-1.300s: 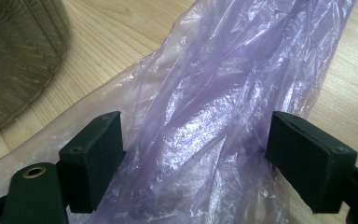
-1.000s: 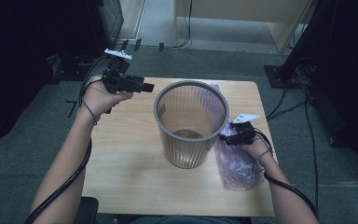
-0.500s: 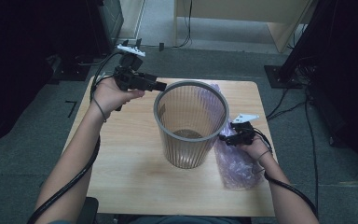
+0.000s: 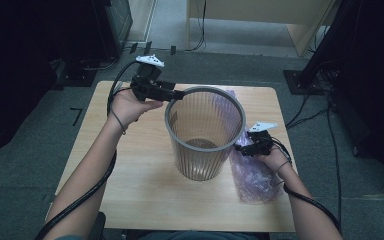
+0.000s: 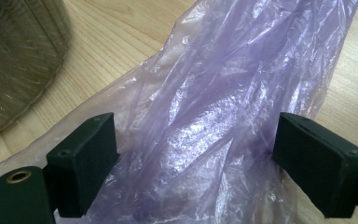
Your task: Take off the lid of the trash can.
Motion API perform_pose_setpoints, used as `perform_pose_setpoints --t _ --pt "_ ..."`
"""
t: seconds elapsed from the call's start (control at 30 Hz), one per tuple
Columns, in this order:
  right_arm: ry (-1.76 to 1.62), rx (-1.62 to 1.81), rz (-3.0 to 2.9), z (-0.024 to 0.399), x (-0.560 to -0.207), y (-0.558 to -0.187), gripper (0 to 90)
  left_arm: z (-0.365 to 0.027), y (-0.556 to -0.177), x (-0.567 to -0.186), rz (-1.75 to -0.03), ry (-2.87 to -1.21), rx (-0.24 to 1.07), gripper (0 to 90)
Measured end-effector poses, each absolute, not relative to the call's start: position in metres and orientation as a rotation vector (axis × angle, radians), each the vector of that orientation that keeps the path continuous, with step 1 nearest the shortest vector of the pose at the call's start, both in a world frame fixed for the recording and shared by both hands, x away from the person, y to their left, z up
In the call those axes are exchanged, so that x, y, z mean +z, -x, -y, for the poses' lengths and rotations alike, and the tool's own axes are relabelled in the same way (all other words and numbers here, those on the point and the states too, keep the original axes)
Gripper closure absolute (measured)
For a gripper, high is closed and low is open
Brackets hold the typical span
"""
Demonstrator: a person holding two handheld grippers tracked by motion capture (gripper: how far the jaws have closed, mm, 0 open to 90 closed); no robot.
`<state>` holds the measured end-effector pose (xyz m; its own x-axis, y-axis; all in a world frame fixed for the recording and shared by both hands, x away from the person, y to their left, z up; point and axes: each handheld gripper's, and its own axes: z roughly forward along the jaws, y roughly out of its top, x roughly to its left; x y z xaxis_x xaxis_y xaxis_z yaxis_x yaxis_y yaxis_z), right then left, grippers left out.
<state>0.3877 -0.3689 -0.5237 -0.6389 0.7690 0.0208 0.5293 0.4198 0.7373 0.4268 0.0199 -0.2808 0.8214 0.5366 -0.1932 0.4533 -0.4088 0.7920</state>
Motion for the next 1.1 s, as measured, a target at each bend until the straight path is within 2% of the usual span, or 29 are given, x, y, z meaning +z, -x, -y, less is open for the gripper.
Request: perform_pose_setpoints --t 0.23,0.33,0.83,1.1 --pt "-1.121 1.052 -2.358 0.369 -0.524 -0.388 13.4 -0.012 -0.433 -0.286 -0.752 -2.101 0.072 44.8" --pt "-1.121 1.052 -2.358 0.369 -0.524 -0.388 13.3 -0.008 -0.433 -0.286 -0.750 -2.115 0.069 48.6" --pt "-1.121 1.052 -2.359 0.369 -0.524 -0.388 13.4 -0.001 -0.433 -0.284 -0.772 -2.147 0.042 78.2" --pt "-1.120 1.052 -2.358 0.369 -0.524 -0.388 13.3 0.000 -0.432 -0.273 -0.773 -2.150 0.073 79.8"
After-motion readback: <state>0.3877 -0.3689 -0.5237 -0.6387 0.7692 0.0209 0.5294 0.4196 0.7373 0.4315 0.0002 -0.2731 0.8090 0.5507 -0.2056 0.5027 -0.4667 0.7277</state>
